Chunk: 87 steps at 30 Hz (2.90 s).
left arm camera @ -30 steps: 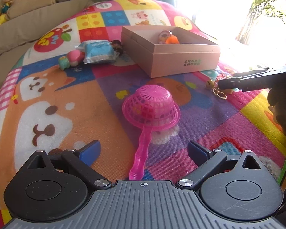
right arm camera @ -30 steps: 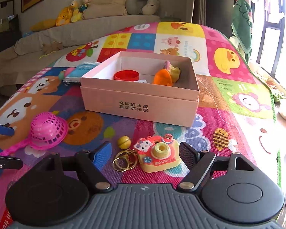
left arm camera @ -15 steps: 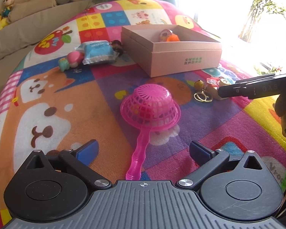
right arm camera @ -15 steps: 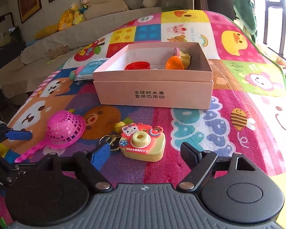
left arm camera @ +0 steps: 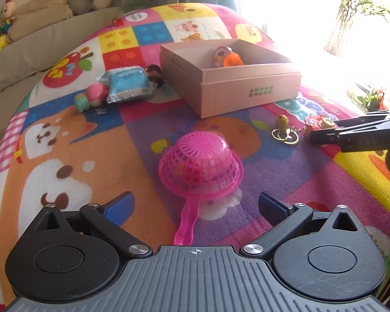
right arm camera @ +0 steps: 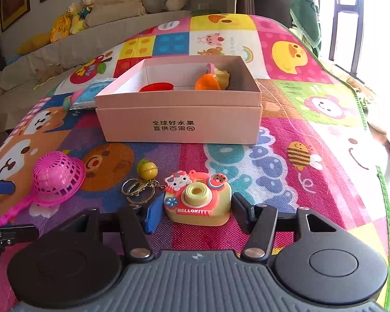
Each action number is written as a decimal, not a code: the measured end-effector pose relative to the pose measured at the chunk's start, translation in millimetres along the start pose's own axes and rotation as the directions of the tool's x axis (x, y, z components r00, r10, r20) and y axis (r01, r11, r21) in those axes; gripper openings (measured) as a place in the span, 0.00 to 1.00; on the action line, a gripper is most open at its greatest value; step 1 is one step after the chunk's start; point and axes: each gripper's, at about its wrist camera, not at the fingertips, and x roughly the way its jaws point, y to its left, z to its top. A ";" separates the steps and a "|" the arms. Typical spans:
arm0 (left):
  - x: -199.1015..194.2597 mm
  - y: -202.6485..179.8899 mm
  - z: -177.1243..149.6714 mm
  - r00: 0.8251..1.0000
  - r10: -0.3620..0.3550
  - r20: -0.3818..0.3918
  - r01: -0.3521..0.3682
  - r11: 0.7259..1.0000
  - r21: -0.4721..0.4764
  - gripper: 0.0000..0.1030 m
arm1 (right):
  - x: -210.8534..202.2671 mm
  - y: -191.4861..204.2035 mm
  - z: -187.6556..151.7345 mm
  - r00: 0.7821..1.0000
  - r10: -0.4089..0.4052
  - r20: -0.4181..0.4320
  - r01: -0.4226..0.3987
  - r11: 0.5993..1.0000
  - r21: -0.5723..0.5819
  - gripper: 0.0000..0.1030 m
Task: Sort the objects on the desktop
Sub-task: 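Reach the left gripper to the pink strainer while the right returns to the yellow keychain toy, then grasp and lift the pink strainer with the left gripper while the right lifts the keychain toy, then drop the strainer into the pink box with the left gripper while the right drops the keychain in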
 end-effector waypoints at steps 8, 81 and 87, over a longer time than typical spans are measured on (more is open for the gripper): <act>34.6 -1.1 27.7 1.000 -0.020 0.000 0.020 1.000 -0.019 1.00 | -16.9 8.3 -19.8 1.000 0.008 0.018 -0.007 0.999 -0.036 0.55; 24.4 66.2 18.9 0.986 -0.014 0.166 0.060 0.959 -0.276 1.00 | 112.6 5.4 179.0 0.955 -0.269 0.125 0.283 0.953 -0.106 0.71; 25.5 80.4 13.7 0.982 -0.068 0.174 0.125 0.931 -0.344 1.00 | 142.6 14.2 189.2 0.952 -0.298 0.073 0.306 0.938 -0.162 0.54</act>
